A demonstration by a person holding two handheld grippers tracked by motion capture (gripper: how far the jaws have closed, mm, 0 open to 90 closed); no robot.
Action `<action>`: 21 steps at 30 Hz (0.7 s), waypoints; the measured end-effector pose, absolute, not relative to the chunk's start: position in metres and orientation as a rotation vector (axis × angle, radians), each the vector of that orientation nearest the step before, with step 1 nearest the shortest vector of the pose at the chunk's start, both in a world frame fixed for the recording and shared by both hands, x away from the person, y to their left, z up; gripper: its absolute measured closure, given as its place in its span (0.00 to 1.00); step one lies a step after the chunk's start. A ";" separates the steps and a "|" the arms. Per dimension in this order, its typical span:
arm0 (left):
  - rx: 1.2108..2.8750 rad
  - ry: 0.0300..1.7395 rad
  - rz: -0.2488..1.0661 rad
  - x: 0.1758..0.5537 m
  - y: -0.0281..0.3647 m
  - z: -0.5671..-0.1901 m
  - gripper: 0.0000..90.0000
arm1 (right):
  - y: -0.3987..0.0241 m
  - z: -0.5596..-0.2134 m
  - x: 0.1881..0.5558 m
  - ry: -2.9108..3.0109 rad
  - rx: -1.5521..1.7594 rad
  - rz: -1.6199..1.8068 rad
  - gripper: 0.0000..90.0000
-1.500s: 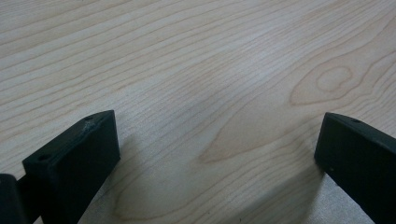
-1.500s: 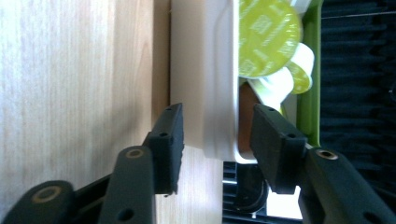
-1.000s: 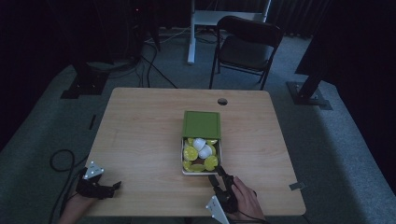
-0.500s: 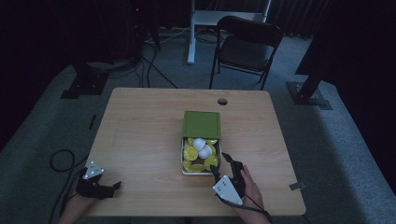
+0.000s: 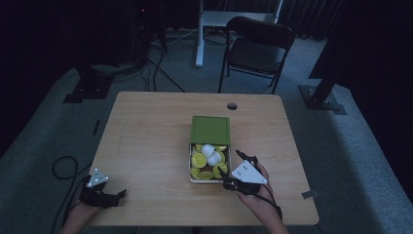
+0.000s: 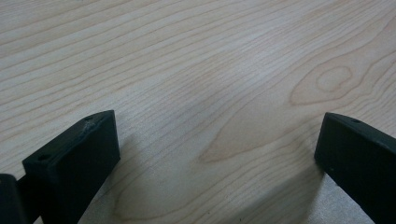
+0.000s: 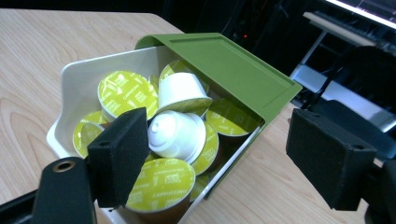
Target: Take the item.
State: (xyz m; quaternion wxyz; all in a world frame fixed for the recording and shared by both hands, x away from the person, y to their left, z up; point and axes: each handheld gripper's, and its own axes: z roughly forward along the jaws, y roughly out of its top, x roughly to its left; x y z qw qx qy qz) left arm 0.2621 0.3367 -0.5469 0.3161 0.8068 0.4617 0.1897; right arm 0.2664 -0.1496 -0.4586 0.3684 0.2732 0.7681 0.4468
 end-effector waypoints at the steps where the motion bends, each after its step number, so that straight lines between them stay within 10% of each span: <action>1: 2.124 1.216 0.500 0.262 0.337 -0.547 0.00 | -0.150 -0.458 0.269 1.977 0.712 1.155 0.23; 21: 2.126 1.211 0.498 0.262 0.337 -0.547 0.00 | -0.135 -0.457 0.294 2.054 0.792 1.230 0.45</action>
